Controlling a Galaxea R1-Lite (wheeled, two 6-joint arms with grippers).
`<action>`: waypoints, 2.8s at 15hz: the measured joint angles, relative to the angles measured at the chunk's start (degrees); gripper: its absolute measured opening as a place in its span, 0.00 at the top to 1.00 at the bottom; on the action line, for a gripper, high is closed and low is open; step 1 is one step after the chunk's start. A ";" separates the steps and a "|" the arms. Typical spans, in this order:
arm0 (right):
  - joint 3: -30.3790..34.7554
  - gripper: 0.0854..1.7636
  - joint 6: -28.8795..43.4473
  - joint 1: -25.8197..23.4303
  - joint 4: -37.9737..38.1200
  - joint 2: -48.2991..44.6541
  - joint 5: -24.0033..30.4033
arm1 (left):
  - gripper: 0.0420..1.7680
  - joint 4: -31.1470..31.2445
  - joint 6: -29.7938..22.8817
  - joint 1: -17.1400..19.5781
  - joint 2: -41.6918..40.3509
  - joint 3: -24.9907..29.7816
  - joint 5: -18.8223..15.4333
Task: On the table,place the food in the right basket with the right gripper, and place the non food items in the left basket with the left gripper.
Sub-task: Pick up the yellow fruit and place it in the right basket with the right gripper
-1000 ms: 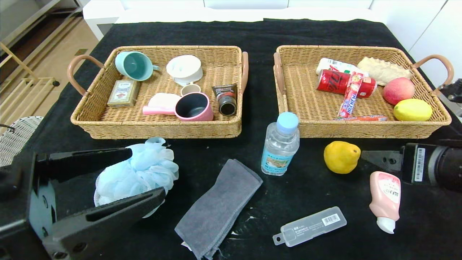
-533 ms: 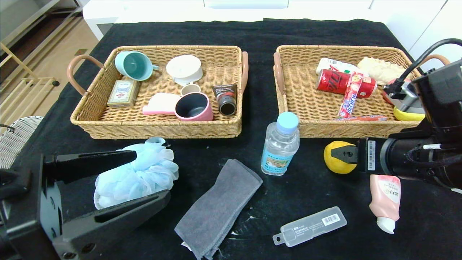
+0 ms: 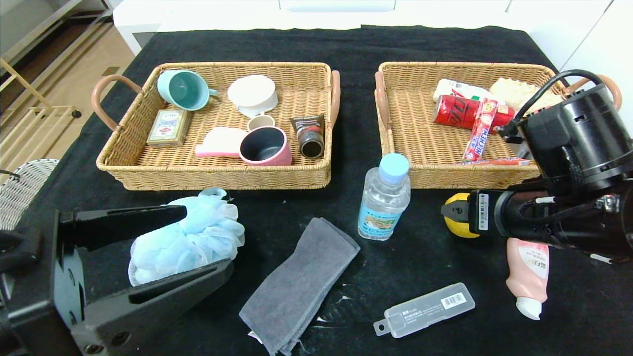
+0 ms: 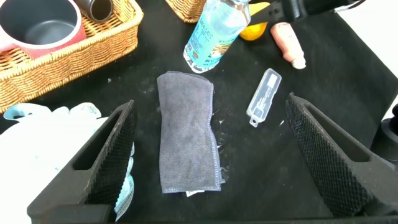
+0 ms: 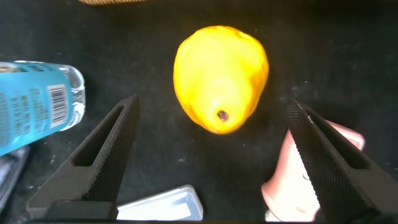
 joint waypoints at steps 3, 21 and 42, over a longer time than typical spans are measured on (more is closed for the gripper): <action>-0.39 0.03 0.00 -0.46 -0.27 1.60 -0.05 | 0.03 -0.07 -0.01 -0.11 0.00 0.00 -0.02; -1.40 0.14 1.18 -1.60 -2.86 6.25 -0.28 | 0.03 0.00 0.05 -0.87 0.07 0.18 0.00; -0.09 0.39 1.13 -0.63 -0.88 3.06 -0.09 | 0.03 0.24 0.05 -0.87 0.85 0.52 0.32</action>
